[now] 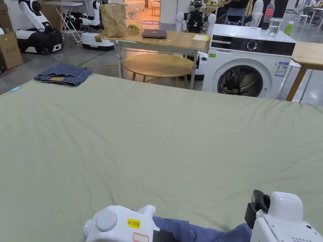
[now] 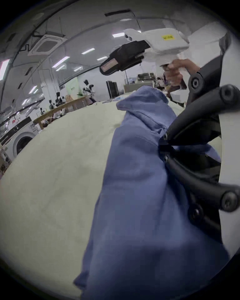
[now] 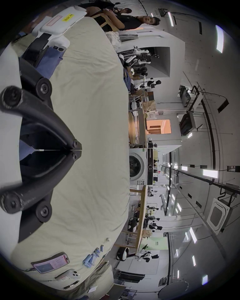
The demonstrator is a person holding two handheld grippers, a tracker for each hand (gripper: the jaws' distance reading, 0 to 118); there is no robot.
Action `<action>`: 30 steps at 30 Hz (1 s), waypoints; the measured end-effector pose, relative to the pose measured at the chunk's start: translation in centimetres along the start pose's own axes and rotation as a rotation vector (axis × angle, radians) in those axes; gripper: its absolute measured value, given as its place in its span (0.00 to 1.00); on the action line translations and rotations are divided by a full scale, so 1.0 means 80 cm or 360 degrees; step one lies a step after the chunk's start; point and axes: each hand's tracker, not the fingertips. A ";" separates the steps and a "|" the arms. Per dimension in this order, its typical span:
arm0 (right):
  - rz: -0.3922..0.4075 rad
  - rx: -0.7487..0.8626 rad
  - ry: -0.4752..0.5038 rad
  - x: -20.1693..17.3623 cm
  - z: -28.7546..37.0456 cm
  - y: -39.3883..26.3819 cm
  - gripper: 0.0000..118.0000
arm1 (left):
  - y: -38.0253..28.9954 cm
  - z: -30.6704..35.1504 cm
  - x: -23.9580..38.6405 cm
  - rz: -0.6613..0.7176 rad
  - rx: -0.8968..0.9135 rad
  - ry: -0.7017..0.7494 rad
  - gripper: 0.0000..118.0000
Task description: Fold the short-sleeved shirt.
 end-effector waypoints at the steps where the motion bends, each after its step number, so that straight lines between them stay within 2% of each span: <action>1: -0.0001 -0.0004 -0.0003 0.001 0.000 -0.001 0.00 | 0.001 0.001 -0.005 0.0043 0.0008 -0.0041 0.02; 12: -0.0019 -0.0012 -0.0021 0.006 0.002 -0.003 0.00 | 0.010 0.036 0.033 -0.0172 0.0004 0.0148 0.02; 14: -0.0013 0.0005 -0.0016 0.006 0.004 0.000 0.00 | 0.013 0.065 0.039 -0.0203 0.0063 0.0145 0.09; 15: -0.0006 0.0015 -0.0017 0.005 0.005 0.002 0.00 | 0.016 0.082 0.040 -0.0208 0.0111 0.0125 0.18; 17: 0.0014 0.0030 -0.0017 0.004 0.006 0.006 0.00 | 0.019 0.115 0.036 -0.0205 0.0177 0.0105 0.29; 22: 0.0031 0.0067 0.0001 -0.001 0.008 0.013 0.00 | 0.023 0.190 0.003 -0.0201 0.0337 0.0237 0.52; 26: 0.0029 0.0079 0.0024 -0.007 0.009 0.016 0.00 | 0.017 0.220 -0.052 -0.0097 0.0328 0.0270 0.56; 30: 0.0031 0.0083 0.0047 -0.014 0.008 0.016 0.00 | 0.001 0.210 -0.090 0.0067 0.0293 0.0212 0.58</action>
